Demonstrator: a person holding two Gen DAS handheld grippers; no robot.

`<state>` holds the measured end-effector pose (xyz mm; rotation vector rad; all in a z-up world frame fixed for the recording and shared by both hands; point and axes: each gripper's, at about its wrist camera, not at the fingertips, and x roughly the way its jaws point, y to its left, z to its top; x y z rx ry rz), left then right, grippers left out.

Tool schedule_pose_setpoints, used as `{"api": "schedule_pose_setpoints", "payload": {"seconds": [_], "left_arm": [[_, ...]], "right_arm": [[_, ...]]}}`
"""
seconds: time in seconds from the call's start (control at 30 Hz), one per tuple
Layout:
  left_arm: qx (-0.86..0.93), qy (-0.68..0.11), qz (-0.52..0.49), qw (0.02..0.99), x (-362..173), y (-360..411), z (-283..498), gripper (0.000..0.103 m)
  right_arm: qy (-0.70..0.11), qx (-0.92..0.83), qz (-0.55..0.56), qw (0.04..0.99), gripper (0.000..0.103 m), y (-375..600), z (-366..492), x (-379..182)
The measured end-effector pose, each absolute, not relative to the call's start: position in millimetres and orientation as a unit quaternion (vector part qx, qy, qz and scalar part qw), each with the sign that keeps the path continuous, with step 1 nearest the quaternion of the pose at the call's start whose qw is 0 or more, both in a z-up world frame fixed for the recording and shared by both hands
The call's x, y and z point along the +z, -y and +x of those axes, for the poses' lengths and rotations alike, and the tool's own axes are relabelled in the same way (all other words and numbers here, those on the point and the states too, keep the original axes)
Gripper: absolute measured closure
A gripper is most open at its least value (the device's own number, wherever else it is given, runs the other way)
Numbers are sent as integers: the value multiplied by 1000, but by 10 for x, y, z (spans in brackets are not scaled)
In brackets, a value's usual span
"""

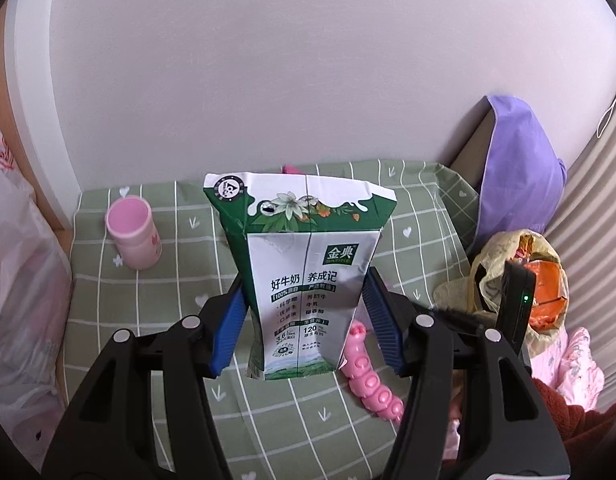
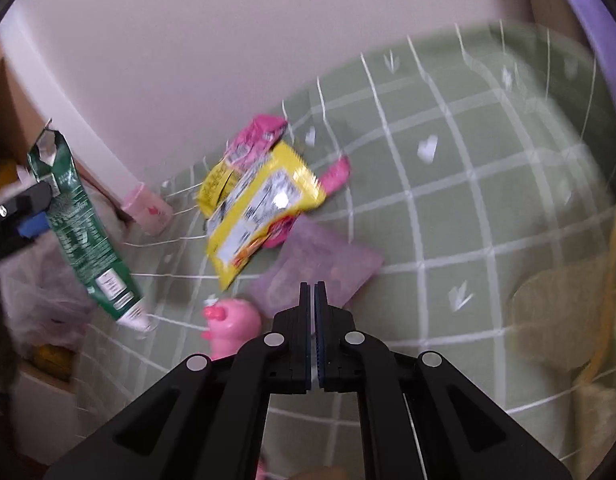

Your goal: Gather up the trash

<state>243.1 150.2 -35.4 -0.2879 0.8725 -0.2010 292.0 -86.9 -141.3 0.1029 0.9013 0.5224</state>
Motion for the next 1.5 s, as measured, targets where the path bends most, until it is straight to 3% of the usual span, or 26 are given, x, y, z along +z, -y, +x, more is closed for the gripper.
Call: {"api": "schedule_pose_setpoints", "payload": {"seconds": [0.13, 0.47, 0.63, 0.77, 1.03, 1.27, 1.5], "left_arm": [[-96, -444, -137, 880, -386, -1482, 2427, 49], [-86, -466, -137, 870, -609, -1549, 2384, 49], [-76, -470, -150, 867, -702, -1674, 2404, 49], [-71, -471, -165, 864, -770, -1780, 2429, 49], [-72, -467, -178, 863, -808, -1826, 2452, 49], [-75, -466, -181, 863, -827, -1810, 2476, 49], [-80, -463, -170, 866, -782, -1715, 2456, 49]], "right_arm": [[-388, 279, -47, 877, 98, 714, 2949, -1261], [-344, 308, -65, 885, 98, 376, 3646, -1082], [-409, 335, -64, 846, 98, 165, 3936, -1450], [-439, 339, -96, 826, 98, 120, 3802, -1676], [-430, 331, -105, 833, 98, 428, 3480, -1596], [-424, 427, -26, 798, 98, 728, 2946, -1259], [-428, 429, -115, 787, 97, 412, 2432, -1452]]}}
